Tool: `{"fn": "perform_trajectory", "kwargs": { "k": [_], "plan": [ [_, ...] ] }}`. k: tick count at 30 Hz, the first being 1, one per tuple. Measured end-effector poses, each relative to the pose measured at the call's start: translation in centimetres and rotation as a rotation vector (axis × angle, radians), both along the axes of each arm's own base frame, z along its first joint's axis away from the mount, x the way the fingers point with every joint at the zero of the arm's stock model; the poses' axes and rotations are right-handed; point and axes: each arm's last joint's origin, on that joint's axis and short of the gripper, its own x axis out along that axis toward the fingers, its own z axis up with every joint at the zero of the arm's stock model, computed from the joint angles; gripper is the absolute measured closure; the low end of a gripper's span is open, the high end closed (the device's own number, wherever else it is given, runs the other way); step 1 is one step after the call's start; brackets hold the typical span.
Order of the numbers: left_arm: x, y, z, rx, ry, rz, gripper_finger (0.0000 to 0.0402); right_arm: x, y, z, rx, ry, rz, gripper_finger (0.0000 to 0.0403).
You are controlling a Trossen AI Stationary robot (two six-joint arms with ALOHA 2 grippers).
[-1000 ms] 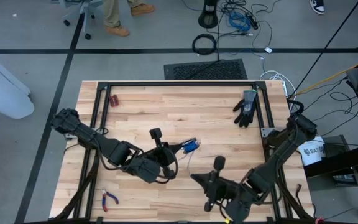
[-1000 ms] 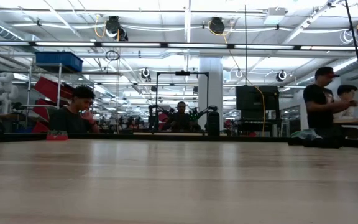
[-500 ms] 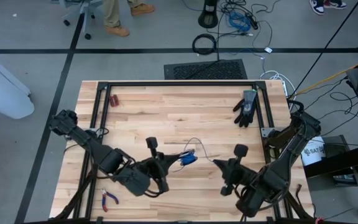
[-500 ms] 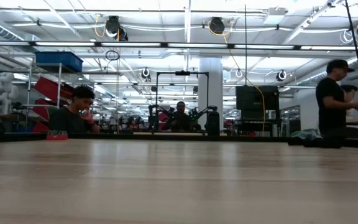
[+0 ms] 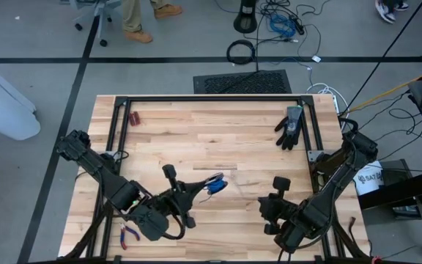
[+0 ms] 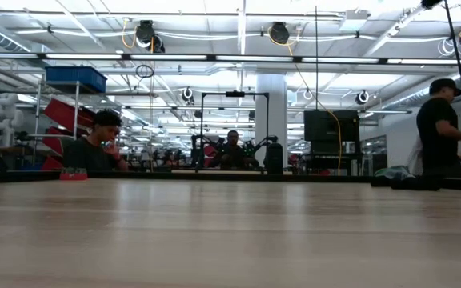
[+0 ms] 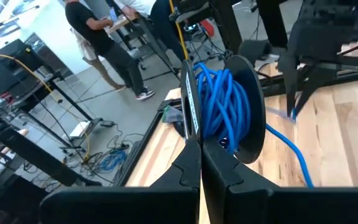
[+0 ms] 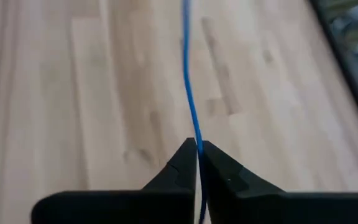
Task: Coil cords
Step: Uncoil the blue wire from the spool
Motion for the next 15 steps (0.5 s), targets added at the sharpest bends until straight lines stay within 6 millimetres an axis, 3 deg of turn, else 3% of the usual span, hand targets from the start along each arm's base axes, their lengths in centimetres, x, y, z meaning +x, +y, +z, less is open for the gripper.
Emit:
{"fn": "perform_trajectory", "kwargs": {
  "k": [8, 15],
  "plan": [
    [-0.3, -0.3, 0.1, -0.012, -0.025, 0.022, 0.0399, 1.1, 1.7, 0.0, 0.074, -0.094, 0.135, 0.0327],
    [-0.4, -0.4, 0.1, -0.036, -0.039, 0.025, 0.0399, 3.5, 3.1, 0.5, -0.097, -0.366, 0.154, 0.0265]
  ]
}}
